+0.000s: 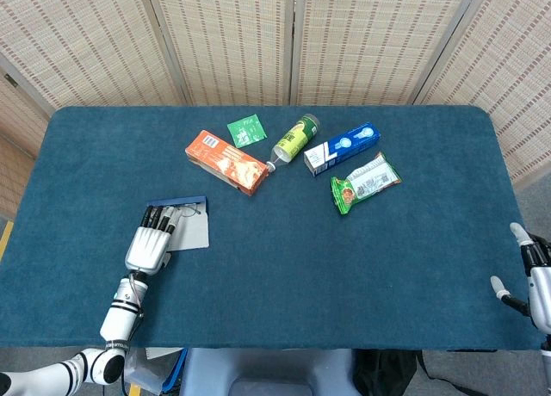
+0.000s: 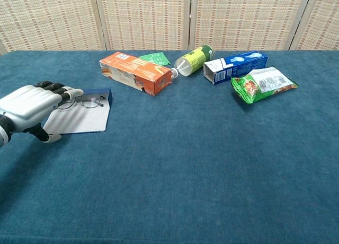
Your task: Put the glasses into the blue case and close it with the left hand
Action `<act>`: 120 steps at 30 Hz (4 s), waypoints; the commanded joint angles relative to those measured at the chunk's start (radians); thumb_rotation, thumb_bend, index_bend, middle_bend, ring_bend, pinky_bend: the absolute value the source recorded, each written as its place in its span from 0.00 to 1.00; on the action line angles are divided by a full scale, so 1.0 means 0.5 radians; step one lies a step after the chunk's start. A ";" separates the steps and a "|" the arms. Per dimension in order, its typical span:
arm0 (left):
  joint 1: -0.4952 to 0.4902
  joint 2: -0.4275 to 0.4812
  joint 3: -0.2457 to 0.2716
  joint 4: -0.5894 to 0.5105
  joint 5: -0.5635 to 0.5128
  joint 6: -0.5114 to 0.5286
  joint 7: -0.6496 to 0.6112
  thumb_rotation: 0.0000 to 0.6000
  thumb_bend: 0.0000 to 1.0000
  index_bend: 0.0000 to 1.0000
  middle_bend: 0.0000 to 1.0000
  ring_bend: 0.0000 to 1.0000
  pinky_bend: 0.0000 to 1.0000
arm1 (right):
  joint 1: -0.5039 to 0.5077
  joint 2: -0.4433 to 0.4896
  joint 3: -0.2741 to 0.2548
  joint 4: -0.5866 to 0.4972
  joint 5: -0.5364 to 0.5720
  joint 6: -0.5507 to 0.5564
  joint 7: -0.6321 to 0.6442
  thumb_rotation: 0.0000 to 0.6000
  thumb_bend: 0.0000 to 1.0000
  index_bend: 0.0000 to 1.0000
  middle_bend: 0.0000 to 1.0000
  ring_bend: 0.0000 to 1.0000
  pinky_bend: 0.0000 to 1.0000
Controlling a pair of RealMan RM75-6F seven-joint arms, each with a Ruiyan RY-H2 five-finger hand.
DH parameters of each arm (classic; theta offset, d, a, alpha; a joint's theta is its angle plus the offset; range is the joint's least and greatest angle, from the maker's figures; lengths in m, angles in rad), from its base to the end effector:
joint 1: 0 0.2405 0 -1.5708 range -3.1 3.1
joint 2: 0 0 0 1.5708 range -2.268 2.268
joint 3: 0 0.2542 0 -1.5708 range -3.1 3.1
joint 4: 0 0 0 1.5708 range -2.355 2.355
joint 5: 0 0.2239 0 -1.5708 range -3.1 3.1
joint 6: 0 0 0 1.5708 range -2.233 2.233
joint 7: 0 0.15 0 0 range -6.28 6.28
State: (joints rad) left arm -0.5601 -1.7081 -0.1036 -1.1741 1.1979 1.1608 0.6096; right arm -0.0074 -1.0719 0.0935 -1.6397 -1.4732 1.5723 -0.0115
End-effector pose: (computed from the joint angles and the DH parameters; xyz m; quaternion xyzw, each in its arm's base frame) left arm -0.2367 0.3284 -0.0412 -0.7362 -0.2519 -0.2595 0.5721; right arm -0.3239 -0.1672 0.1780 0.5486 -0.3704 0.3871 0.6419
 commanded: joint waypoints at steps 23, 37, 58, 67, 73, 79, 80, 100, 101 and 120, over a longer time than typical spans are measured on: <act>-0.019 -0.071 -0.090 0.155 -0.013 -0.031 -0.103 1.00 0.23 0.06 0.00 0.00 0.00 | -0.012 -0.001 -0.003 -0.003 0.010 0.003 0.004 1.00 0.25 0.05 0.17 0.14 0.23; -0.039 -0.127 -0.144 0.296 0.052 0.006 -0.305 1.00 0.23 0.14 0.00 0.00 0.00 | -0.020 -0.010 -0.005 0.001 0.012 0.011 0.009 1.00 0.25 0.05 0.17 0.14 0.23; -0.221 -0.280 -0.364 0.573 -0.028 -0.044 -0.358 1.00 0.23 0.27 0.00 0.00 0.00 | -0.040 -0.006 0.000 0.010 0.022 0.029 0.030 1.00 0.25 0.05 0.17 0.14 0.23; -0.302 -0.326 -0.402 0.692 -0.111 -0.171 -0.293 1.00 0.23 0.32 0.02 0.00 0.00 | -0.040 -0.005 0.004 0.014 0.033 0.023 0.034 1.00 0.25 0.05 0.17 0.14 0.23; -0.295 -0.337 -0.372 0.712 -0.069 -0.139 -0.378 1.00 0.25 0.49 0.07 0.00 0.00 | -0.034 -0.007 0.007 0.016 0.041 0.006 0.030 1.00 0.25 0.05 0.17 0.14 0.23; -0.293 -0.334 -0.362 0.717 -0.060 -0.137 -0.408 1.00 0.32 0.54 0.09 0.00 0.00 | -0.026 -0.011 0.010 0.021 0.043 -0.004 0.031 1.00 0.25 0.05 0.17 0.14 0.23; -0.293 -0.334 -0.361 0.720 -0.061 -0.139 -0.406 1.00 0.33 0.54 0.10 0.00 0.00 | -0.025 -0.011 0.011 0.022 0.045 -0.006 0.032 1.00 0.25 0.05 0.17 0.14 0.23; -0.244 -0.236 -0.319 0.531 -0.104 -0.192 -0.371 1.00 0.47 0.62 0.12 0.01 0.00 | -0.010 -0.018 0.013 0.033 0.052 -0.031 0.034 1.00 0.25 0.05 0.17 0.14 0.23; -0.234 -0.217 -0.309 0.505 -0.097 -0.191 -0.383 1.00 0.48 0.63 0.12 0.01 0.00 | -0.011 -0.017 0.013 0.032 0.053 -0.030 0.031 1.00 0.25 0.05 0.17 0.14 0.23; 0.034 0.399 0.012 -0.113 0.151 -0.156 -0.582 1.00 0.49 0.63 0.13 0.01 0.00 | 0.009 -0.013 0.006 -0.067 -0.008 -0.013 -0.069 1.00 0.25 0.05 0.17 0.14 0.23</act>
State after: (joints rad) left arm -0.5616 -1.5379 -0.1189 -1.2029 1.2577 1.0811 0.3309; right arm -0.0035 -1.0788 0.0970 -1.6715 -1.4758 1.5648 -0.0444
